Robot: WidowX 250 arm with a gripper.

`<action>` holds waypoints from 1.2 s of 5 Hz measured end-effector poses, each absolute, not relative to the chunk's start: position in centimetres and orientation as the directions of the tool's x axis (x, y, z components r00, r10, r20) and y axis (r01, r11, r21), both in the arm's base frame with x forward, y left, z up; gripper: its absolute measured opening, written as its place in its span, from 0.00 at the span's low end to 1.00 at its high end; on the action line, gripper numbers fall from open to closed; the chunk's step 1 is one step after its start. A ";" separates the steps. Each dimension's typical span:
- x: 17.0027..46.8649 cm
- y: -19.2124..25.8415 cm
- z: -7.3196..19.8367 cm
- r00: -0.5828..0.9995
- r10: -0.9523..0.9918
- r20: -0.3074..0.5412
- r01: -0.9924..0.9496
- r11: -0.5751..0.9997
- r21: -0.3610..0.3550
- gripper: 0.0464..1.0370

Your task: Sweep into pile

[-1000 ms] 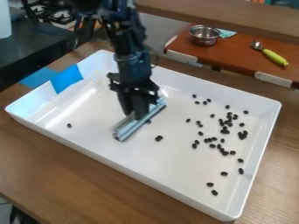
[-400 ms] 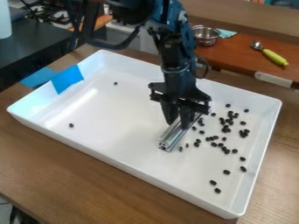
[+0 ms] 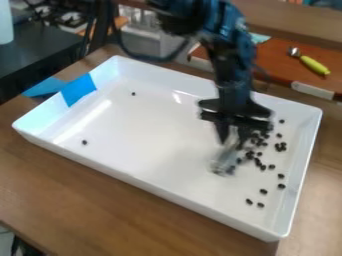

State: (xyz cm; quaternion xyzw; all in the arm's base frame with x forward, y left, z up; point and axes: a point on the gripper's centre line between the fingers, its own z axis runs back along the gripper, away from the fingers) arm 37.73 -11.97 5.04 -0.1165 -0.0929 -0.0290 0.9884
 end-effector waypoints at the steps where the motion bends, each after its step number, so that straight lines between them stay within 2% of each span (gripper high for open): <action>1: 37.2 -14.5 5.1 0.984 -0.057 0.167 0.100 0.961 -0.259 0.28; 3: 36.6 -14.9 5.4 0.981 -0.078 0.179 0.124 0.957 -0.263 0.28; 4: 35.7 -14.9 6.7 0.977 -0.111 0.180 0.161 0.943 -0.291 0.28; 5: 36.4 -11.2 10.9 0.964 -0.063 0.260 0.152 0.928 -0.340 0.28; 6: 36.5 -5.3 13.7 0.957 0.011 0.289 0.100 0.925 -0.366 0.28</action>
